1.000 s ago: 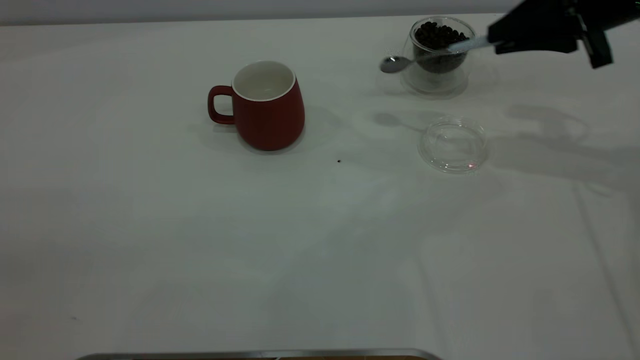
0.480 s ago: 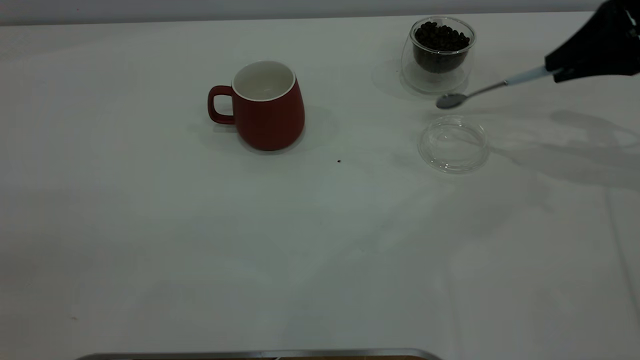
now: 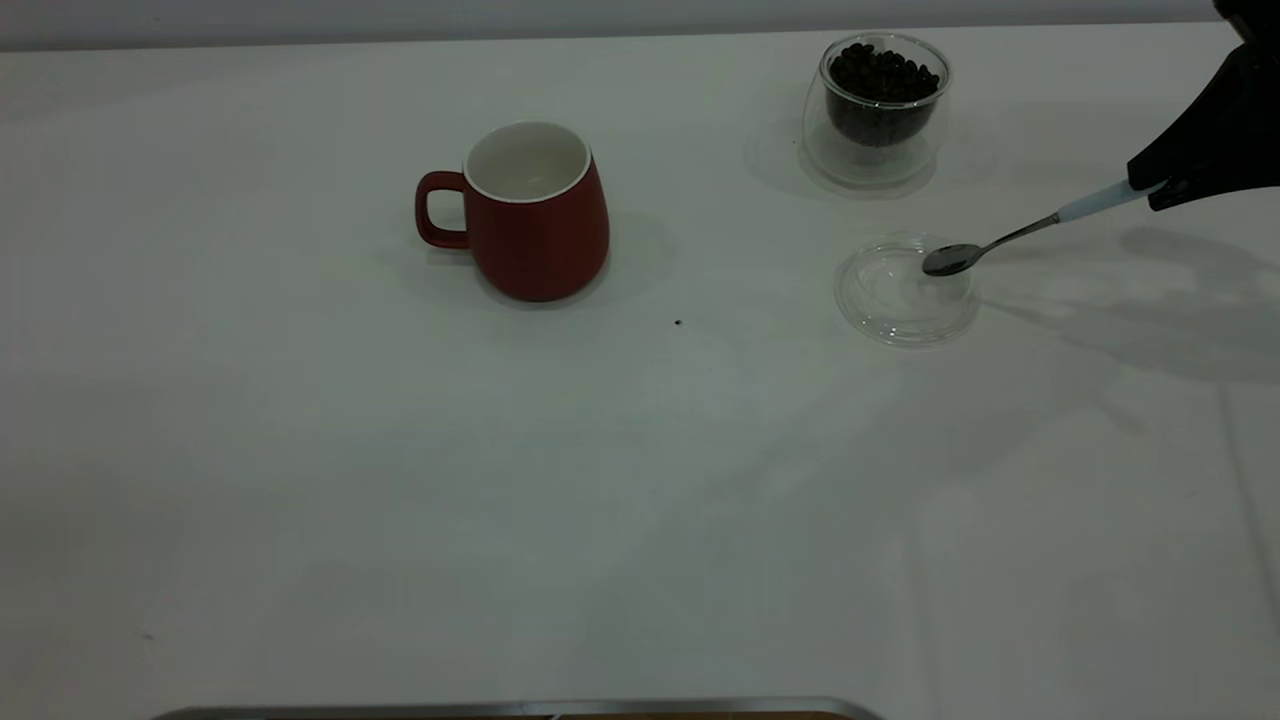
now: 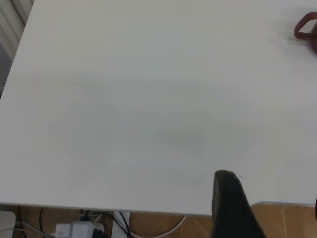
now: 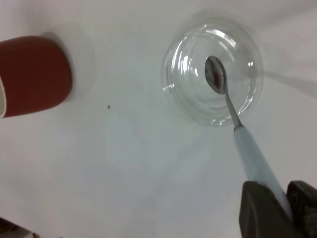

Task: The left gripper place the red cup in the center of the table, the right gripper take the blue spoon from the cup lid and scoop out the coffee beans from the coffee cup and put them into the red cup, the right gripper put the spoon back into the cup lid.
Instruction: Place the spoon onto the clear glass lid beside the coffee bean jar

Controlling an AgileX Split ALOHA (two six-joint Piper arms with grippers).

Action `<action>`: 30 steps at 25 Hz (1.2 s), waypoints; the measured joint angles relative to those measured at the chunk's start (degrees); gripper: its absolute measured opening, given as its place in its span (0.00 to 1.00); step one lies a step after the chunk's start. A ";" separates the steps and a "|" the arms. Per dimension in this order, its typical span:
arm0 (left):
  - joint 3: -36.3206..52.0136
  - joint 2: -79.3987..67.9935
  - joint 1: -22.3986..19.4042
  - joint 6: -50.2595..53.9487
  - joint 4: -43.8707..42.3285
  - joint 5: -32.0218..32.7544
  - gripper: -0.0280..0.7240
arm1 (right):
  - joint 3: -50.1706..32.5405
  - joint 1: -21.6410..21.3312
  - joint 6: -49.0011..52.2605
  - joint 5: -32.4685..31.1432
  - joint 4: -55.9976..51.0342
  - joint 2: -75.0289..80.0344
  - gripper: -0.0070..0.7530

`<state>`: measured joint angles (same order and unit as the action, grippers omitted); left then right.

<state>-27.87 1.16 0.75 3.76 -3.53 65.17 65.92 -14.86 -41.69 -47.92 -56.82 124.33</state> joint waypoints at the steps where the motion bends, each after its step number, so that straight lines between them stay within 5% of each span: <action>1: 0.00 0.00 0.00 0.00 0.00 0.00 0.66 | 0.00 0.17 0.00 0.55 0.00 0.00 0.15; 30: 0.00 0.00 0.00 -0.14 0.00 0.00 0.66 | 0.00 4.64 -8.24 5.87 -10.28 4.45 0.15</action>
<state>-27.87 1.16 0.75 3.62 -3.53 65.17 65.92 -10.22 -49.93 -42.05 -67.10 128.78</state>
